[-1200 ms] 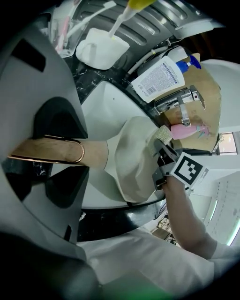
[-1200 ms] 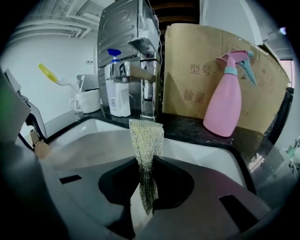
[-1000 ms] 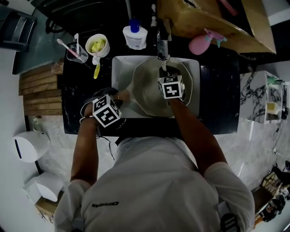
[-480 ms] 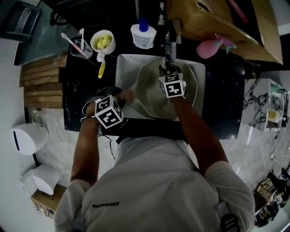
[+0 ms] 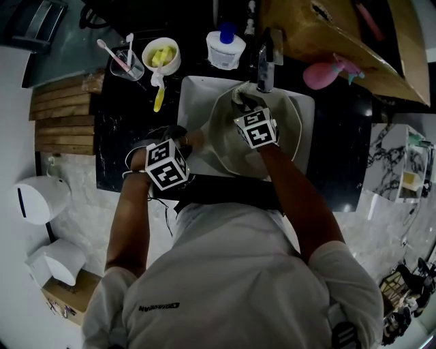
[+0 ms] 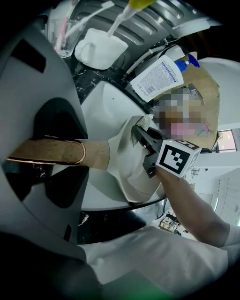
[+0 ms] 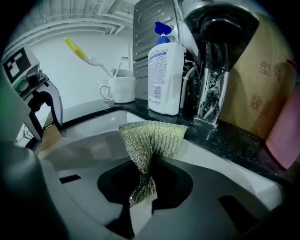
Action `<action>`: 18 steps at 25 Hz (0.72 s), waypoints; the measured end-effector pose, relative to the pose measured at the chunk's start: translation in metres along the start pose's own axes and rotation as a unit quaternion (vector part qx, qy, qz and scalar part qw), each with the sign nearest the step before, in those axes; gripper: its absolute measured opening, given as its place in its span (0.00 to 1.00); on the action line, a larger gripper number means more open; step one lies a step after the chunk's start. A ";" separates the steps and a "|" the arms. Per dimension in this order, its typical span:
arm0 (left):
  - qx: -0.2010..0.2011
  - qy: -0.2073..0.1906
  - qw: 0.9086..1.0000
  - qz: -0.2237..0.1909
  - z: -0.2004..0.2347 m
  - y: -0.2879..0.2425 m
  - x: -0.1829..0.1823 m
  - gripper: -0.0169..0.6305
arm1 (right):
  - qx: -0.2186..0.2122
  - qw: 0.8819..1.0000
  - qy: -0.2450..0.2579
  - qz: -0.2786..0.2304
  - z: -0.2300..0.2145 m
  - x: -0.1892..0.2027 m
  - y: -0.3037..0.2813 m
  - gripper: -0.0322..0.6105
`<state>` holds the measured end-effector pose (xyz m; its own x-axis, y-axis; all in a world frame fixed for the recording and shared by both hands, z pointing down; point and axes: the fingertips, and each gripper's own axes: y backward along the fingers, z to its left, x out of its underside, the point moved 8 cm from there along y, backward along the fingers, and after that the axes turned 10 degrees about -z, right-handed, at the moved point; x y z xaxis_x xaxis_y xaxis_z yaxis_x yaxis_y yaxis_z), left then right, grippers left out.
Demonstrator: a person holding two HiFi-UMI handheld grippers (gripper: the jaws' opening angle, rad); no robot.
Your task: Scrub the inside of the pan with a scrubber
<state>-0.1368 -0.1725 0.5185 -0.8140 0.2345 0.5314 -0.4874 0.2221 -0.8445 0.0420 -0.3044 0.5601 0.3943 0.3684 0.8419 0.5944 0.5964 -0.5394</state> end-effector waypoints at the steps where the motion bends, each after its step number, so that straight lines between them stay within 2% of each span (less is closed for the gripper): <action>1: 0.000 0.000 1.000 0.000 0.000 0.000 0.000 0.32 | -0.009 1.000 0.003 0.001 0.001 0.001 -0.001 0.18; 5: -0.002 0.002 1.000 0.002 0.000 0.000 0.000 0.32 | -0.046 0.999 0.007 0.007 0.007 0.004 -0.002 0.18; 8: -0.004 0.000 1.000 0.001 -0.001 0.000 0.000 0.32 | -0.076 0.997 0.028 0.009 0.018 0.004 -0.002 0.18; 18: -0.007 -0.003 1.000 -0.004 -0.002 0.000 0.001 0.32 | -0.169 0.982 0.082 0.020 0.054 0.004 0.003 0.18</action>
<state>-0.1367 -0.1707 0.5187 -0.8120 0.2280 0.5374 -0.4889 0.2373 -0.8394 0.0076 -0.2626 0.5627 0.5123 0.2504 0.8215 0.7646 0.3027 -0.5691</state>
